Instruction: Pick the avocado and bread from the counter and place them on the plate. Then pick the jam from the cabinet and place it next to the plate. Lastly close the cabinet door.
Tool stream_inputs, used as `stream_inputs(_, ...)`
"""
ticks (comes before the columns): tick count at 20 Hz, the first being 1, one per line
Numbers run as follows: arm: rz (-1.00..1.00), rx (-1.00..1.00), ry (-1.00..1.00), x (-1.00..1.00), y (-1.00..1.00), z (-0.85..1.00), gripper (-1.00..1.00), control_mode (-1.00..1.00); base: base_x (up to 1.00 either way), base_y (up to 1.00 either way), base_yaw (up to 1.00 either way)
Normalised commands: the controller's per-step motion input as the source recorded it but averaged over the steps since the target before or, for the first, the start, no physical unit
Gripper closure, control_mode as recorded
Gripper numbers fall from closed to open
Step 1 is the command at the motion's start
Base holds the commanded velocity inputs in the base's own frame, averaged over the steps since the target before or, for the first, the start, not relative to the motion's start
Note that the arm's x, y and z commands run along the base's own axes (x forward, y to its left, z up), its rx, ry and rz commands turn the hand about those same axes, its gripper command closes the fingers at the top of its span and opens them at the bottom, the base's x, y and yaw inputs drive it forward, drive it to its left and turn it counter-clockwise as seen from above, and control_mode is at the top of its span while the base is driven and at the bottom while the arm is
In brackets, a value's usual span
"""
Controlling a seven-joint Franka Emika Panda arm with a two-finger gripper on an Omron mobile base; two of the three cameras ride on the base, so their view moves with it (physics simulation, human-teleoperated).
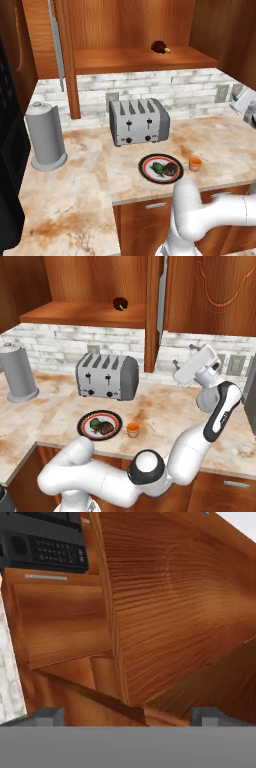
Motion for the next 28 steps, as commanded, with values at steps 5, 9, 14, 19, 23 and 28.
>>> stream_inputs(5,0.01,-0.14,-0.32,-0.18,0.43,0.70,-1.00,-1.00,0.00,0.00,0.00)
stream_inputs(9,0.00,-0.22,-0.43,-0.66,0.54,0.70,-1.00,-1.00,0.00,0.00,0.00)
stream_inputs(14,0.00,-0.34,-0.46,-0.72,0.75,0.66,-1.00,-1.00,0.00,0.00,0.00)
stream_inputs(19,-0.03,-0.41,-0.41,-0.62,0.99,0.51,-1.00,-1.00,0.00,0.00,0.00)
stream_inputs(23,-0.17,-0.36,-0.28,-0.25,1.00,0.28,-1.00,-1.00,0.00,0.00,0.00)
stream_inputs(28,-0.48,-0.15,-0.01,0.42,0.99,0.00,-1.00,-1.00,0.00,0.00,0.00)
